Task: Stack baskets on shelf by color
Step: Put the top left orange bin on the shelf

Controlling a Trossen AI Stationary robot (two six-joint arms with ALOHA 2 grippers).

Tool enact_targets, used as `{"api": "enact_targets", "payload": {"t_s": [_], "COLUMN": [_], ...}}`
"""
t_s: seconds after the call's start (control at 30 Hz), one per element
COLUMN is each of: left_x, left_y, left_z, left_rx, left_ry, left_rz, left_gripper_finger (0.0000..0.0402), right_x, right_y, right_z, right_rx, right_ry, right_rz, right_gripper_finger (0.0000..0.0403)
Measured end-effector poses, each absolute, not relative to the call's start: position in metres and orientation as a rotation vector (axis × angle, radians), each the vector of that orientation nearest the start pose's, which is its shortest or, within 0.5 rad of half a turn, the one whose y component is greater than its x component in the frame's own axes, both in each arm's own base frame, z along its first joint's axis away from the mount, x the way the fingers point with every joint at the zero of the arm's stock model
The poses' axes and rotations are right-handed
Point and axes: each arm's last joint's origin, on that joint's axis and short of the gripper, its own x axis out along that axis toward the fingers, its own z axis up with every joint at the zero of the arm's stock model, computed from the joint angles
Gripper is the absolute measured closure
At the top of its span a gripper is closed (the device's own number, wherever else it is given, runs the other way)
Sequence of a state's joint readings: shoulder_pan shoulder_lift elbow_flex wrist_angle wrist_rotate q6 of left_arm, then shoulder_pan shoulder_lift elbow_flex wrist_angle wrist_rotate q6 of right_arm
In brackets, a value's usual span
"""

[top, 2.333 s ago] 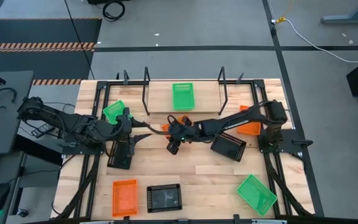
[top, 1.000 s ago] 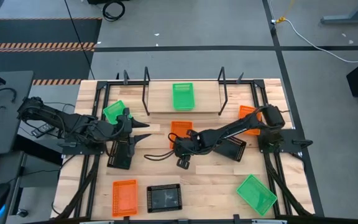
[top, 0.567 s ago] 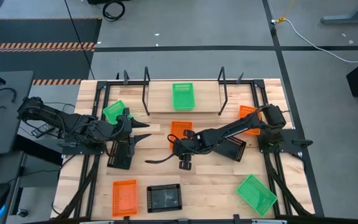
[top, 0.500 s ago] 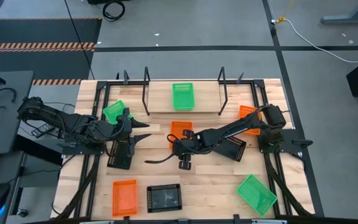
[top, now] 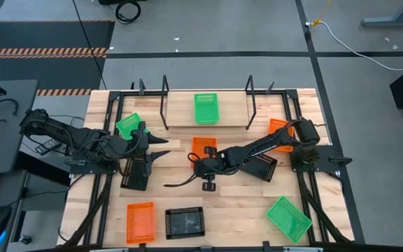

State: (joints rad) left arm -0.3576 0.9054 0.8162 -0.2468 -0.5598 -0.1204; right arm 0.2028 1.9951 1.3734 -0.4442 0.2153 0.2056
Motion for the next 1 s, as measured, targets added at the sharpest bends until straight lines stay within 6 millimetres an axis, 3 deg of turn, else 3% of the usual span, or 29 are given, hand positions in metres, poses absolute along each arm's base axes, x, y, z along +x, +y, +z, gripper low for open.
{"api": "enact_targets", "payload": {"t_s": [0.17,0.47,0.63,0.8,0.9,1.0], "left_x": [0.187,0.186,0.186,0.186,0.186,0.186], "left_y": [-0.053,-0.053,-0.053,-0.053,-0.053,-0.054], "left_z": [0.319,0.318,0.318,0.318,0.318,0.318], "left_rx": [0.03,0.032,0.032,0.032,0.032,0.026], "left_ry": [0.29,0.296,0.295,0.295,0.295,0.295], "left_rz": [0.218,0.217,0.217,0.217,0.217,0.212], "left_gripper_finger": [0.0228,0.0228,0.0228,0.0228,0.0228,0.0228], "right_x": [0.398,0.392,0.376,0.354,0.333,0.31], "right_y": [0.075,0.078,0.089,0.097,0.091,0.072], "right_z": [0.162,0.172,0.2,0.249,0.279,0.302], "right_rx": [-0.045,-0.029,-0.037,-0.114,-0.218,-0.279], "right_ry": [1.067,1.081,1.072,0.954,0.902,0.915], "right_rz": [-0.123,-0.091,-0.061,-0.053,-0.106,-0.207], "right_gripper_finger": [0.039,0.0394,0.0394,0.0394,0.0394,0.0394]}}
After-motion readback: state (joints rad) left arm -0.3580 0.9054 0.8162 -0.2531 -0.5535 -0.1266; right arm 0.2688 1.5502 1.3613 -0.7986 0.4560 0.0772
